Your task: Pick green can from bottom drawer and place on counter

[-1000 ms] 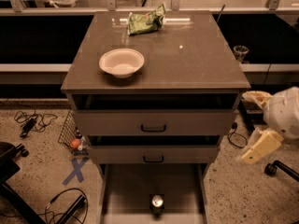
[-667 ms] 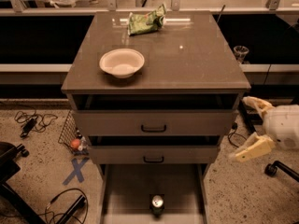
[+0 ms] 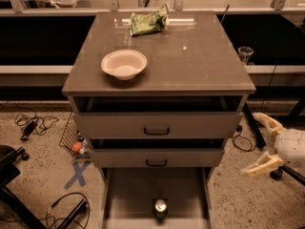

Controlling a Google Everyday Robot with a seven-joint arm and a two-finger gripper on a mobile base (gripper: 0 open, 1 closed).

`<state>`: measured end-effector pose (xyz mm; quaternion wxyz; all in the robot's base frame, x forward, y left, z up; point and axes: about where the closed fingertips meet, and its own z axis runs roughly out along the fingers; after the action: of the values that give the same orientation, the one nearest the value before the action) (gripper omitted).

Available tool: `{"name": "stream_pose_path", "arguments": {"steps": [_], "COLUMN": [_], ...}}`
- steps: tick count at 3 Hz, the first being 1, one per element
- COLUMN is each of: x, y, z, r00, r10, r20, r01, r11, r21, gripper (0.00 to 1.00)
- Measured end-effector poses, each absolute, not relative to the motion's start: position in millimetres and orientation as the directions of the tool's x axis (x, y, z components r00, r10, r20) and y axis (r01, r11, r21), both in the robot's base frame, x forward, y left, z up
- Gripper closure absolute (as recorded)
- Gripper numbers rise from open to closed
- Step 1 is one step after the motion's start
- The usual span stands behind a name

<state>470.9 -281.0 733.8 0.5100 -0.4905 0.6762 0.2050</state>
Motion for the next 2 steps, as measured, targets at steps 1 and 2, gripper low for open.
{"name": "stream_pose_path", "arguments": {"steps": [1,2], "x": [471,472], "y": [-278,-261], "z": [742,717], "r00": [-0.004,-0.002], "r10": [-0.462,-0.452], "r20": [-0.887,-0.892], "r01": [-0.87,-0.872], "r11": [0.438,0.437], "r21": [-0.225,-0.219], "gripper": [0.0,0.0]}}
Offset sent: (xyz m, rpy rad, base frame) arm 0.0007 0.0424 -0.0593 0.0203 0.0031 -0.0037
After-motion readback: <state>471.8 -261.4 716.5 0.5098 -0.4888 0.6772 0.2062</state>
